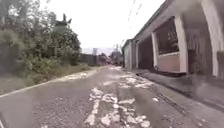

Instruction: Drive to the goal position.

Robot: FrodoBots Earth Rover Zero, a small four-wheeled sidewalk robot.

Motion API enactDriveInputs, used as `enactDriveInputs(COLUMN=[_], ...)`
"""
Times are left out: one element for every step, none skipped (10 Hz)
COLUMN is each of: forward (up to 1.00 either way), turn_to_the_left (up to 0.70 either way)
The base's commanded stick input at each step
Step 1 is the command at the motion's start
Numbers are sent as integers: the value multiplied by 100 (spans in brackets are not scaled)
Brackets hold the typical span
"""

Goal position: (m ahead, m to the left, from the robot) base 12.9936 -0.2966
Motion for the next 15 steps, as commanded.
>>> enactDriveInputs(forward=[70, 70, 70, 70, 70, 70, 70, 70, 70, 70, 70, 70, 70, 70, 70], turn_to_the_left=[0, 0, 0, 0, 0, 0, 0, 0, 0, 0, 0, 0, 0, 0, 0])
